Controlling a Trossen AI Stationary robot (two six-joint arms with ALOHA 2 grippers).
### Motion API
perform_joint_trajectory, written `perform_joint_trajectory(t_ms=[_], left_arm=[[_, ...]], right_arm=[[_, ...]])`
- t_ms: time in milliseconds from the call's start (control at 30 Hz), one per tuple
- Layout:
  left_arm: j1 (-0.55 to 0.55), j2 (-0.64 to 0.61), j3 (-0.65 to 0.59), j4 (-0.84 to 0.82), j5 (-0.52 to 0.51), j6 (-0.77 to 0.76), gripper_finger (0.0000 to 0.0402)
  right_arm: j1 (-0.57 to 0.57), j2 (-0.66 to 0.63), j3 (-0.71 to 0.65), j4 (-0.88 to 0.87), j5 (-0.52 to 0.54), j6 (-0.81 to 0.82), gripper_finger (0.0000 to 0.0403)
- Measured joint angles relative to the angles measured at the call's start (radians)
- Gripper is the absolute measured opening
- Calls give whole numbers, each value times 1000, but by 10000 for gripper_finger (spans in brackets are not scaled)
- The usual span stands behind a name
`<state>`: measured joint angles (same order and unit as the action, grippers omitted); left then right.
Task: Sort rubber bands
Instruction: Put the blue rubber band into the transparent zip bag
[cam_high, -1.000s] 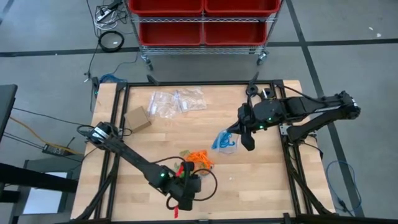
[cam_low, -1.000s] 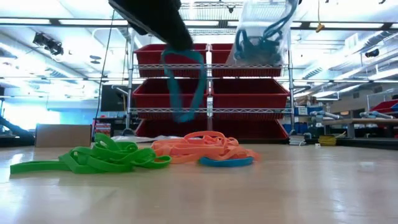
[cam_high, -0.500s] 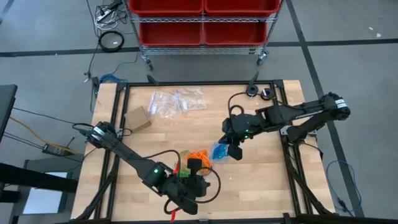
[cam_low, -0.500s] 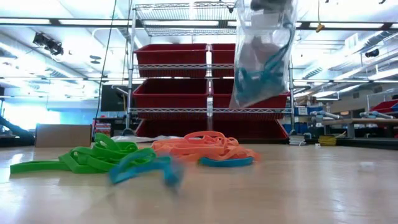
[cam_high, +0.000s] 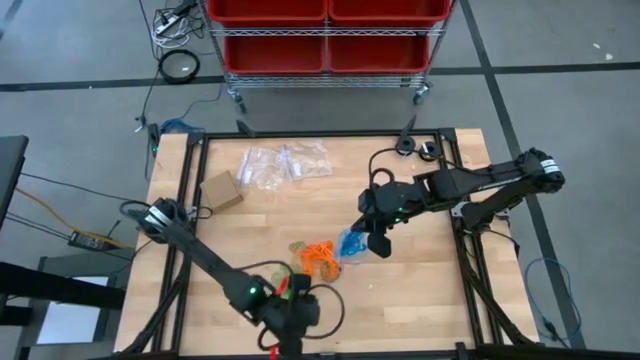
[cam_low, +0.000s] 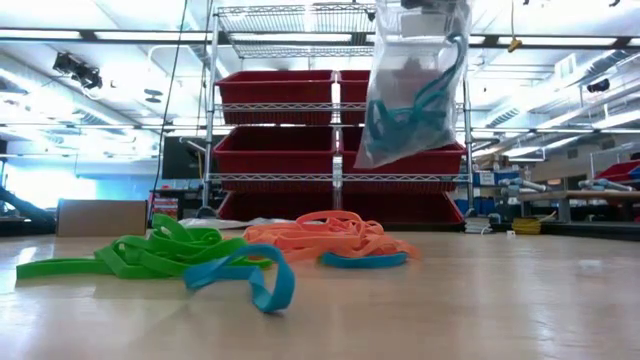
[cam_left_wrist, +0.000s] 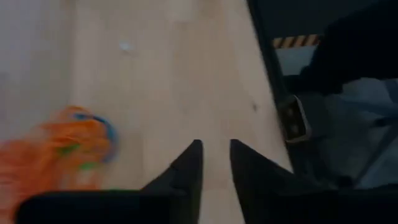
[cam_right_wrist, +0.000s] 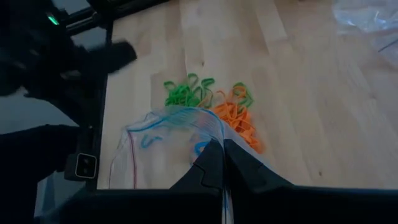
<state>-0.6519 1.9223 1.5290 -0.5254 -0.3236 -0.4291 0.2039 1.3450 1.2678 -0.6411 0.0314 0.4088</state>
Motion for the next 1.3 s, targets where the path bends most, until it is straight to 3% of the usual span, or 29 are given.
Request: perform_joint_trajectory(t_ms=[167,333,800,933,1100,1300], left_arm=[[-1,1,-173,195,-5,-50,167],[3,1,-277,343,-4,-41,205],[58,103,-323,402,-23,4,210],[80,102,-310,385,12,-15,171],[84,100,-272,354,173,10,23],[77,102,-263,343,198,-7,4]], right_arm=[[0,0,0,4,2,1,0],[0,0,0,4,2,5,0],[5,0,0,12,2,0,0],[6,0,0,12,2,0,0],[6,0,0,12,2,-6,0],[6,0,0,16,3,-8,0]])
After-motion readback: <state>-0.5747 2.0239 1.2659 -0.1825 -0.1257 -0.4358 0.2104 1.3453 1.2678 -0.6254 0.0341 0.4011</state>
